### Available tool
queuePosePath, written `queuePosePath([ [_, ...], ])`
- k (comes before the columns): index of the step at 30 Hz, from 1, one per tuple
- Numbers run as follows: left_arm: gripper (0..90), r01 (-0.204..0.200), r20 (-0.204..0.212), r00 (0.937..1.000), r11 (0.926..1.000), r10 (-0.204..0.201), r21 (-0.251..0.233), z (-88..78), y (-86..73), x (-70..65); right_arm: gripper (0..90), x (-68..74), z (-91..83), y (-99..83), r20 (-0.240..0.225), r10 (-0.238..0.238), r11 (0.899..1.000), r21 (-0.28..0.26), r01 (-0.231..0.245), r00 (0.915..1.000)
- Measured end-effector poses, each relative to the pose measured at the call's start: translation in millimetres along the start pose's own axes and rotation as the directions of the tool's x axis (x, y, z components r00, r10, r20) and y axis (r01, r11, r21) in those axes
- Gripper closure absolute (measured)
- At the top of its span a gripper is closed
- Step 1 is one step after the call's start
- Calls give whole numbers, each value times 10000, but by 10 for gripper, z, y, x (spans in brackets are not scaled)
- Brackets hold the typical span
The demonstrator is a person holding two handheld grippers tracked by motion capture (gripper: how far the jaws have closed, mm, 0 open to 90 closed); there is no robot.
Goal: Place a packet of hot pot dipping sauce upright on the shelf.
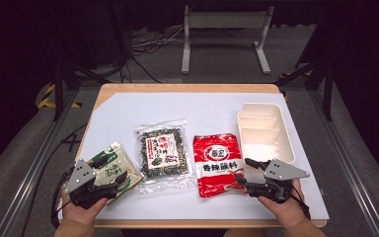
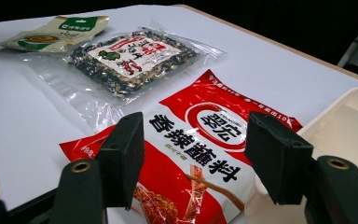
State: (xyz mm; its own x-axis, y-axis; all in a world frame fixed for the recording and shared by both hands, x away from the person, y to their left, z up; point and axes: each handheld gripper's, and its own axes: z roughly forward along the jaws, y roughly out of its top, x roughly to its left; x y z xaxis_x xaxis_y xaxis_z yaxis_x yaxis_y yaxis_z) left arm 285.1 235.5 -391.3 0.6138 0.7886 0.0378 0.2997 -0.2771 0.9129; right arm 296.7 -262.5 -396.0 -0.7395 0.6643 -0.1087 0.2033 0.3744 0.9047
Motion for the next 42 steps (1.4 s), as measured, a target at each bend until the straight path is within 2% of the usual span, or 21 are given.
queuePosePath([
  [6,201,335,-80,9994,9994,-335,-18,-28,-14,84,382,14,-6,8,-56,-148,9999,-51,147,9999],
  [11,200,348,-366,9987,9994,-346,34,-79,-25,154,382,12,-11,11,-93,-193,9997,-119,192,9998],
  [14,200,491,-525,9974,9988,-491,-14,-109,-41,219,382,10,-14,6,-99,-215,9998,-61,214,9997],
  [16,200,590,-701,9958,9982,-582,93,-112,-67,263,382,11,-14,6,-125,-227,9997,-66,226,9997],
  [19,203,509,-1020,9936,9983,-479,278,-103,-100,316,384,10,-8,7,-163,-252,9997,-80,251,9995],
  [32,202,1180,-1358,9842,9926,-1132,285,-140,-176,511,388,14,7,3,-285,-325,9995,-41,324,9991],
  [37,186,1686,-1624,9746,9825,-1541,793,-76,-282,677,392,33,43,9,-492,-380,9993,-73,376,9981],
  [38,186,1686,-1624,9746,9825,-1541,793,-76,-282,677,392,33,43,9,-492,-380,9993,-73,376,9981],
  [39,187,1808,-1621,9729,9796,-1650,879,-64,-298,706,393,42,46,8,-527,-419,9991,-69,416,9977],
  [40,186,2140,-1568,9677,9718,-1972,987,-38,-334,769,393,45,44,7,-536,-441,9990,-70,437,9976],
  [42,189,2377,-1499,9638,9654,-2206,1076,-19,-371,827,393,45,41,9,-550,-427,9991,-91,423,9976],
])
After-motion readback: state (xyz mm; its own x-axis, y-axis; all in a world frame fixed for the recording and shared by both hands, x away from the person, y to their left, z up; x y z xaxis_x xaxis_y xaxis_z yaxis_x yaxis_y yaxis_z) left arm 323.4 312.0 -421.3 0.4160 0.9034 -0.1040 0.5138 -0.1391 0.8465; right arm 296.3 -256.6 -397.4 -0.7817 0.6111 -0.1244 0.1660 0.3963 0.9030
